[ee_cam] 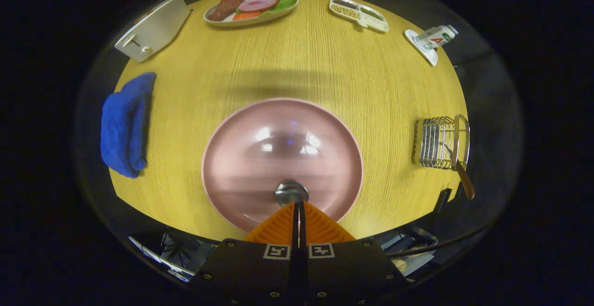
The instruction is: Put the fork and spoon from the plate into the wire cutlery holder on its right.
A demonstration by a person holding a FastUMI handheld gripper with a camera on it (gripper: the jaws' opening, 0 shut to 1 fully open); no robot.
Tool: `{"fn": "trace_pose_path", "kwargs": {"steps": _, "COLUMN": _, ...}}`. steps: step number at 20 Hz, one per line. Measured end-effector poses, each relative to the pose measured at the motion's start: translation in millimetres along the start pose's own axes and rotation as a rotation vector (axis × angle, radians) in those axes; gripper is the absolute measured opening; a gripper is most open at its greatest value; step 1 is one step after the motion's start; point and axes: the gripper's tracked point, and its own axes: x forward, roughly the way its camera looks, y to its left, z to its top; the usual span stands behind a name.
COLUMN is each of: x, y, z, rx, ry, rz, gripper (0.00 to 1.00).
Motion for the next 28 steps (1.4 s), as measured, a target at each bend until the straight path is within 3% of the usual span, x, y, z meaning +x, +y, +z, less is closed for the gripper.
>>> {"fn": "trace_pose_path", "kwargs": {"steps": 1, "x": 6.2, "y": 2.0, "z": -8.5, "rx": 0.008, "ry": 0.014, "rz": 0.015, "gripper": 0.13}}
{"fn": "trace_pose_path", "kwargs": {"steps": 3, "x": 16.9, "y": 13.4, "z": -13.8, "rx": 0.044, "ry": 0.005, "rz": 0.081, "gripper": 0.15}}
{"fn": "trace_pose_path", "kwargs": {"steps": 7, "x": 42.9, "y": 15.1, "z": -21.3, "rx": 0.01, "ry": 0.001, "rz": 0.096, "gripper": 0.14}}
{"fn": "trace_pose_path", "kwargs": {"steps": 9, "x": 27.2, "y": 18.2, "z": -11.7, "rx": 0.031, "ry": -0.006, "rz": 0.117, "gripper": 0.0}}
{"fn": "trace_pose_path", "kwargs": {"steps": 10, "x": 25.1, "y": 18.2, "z": -10.3, "rx": 0.034, "ry": -0.011, "rz": 0.113, "gripper": 0.0}}
{"fn": "trace_pose_path", "kwargs": {"steps": 20, "x": -54.3, "y": -26.2, "z": 38.6, "rx": 0.1, "ry": -0.118, "rz": 0.005, "gripper": 0.0}}
{"fn": "trace_pose_path", "kwargs": {"steps": 28, "x": -100.4, "y": -136.8, "z": 50.7, "rx": 0.255, "ry": -0.115, "rz": -0.126, "gripper": 0.0}}
